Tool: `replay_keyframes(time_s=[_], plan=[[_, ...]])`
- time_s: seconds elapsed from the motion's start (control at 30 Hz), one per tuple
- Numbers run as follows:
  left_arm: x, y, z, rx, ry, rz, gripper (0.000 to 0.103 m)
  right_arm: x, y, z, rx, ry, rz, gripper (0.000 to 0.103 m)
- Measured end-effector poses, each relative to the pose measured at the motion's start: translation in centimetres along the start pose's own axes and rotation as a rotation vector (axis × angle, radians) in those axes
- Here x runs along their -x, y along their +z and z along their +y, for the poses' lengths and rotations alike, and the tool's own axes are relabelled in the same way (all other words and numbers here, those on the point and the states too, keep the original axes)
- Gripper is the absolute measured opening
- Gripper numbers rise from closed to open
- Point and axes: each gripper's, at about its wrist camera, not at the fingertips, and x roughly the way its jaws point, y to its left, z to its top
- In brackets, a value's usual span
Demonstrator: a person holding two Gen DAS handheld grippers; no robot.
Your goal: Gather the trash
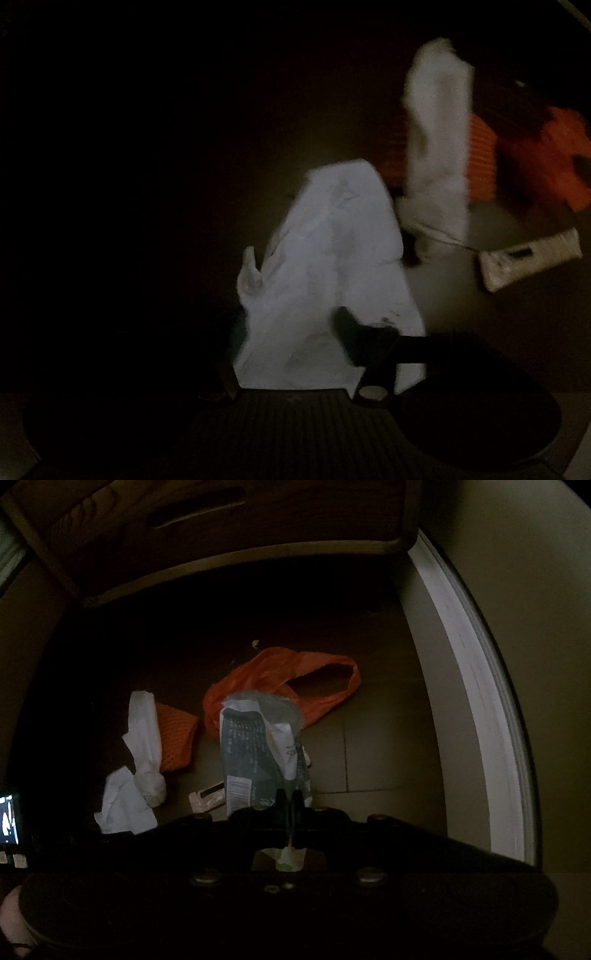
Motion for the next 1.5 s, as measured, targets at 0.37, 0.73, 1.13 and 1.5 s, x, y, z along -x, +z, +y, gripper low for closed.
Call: replay_keyframes(time_s=[0.37,0.73,1.13,1.5], plan=[[6.9,-0.5,-1.0,-0.082,-0.03,-0.038,0.002,6.1,1.3,1.2,-0.047,0.021,-0.021,0.0],[29.1,3.6,-2.0,-0.048,-0.157,-0.148,0.002,23.5,8.1,3.9,-0.075,0.067,-0.149,0.0],[52.7,10.4,-4.3,-0.093,-0.223,-0.356,0.002,41.9,15.8,6.7,-0.031,0.11,-0.334,0.0],[68.8,16.1,-6.0,-0.153,-0.279,-0.582,0.002,51.8,24.0,8.0,0.014,0.131,-0.543,0.0]])
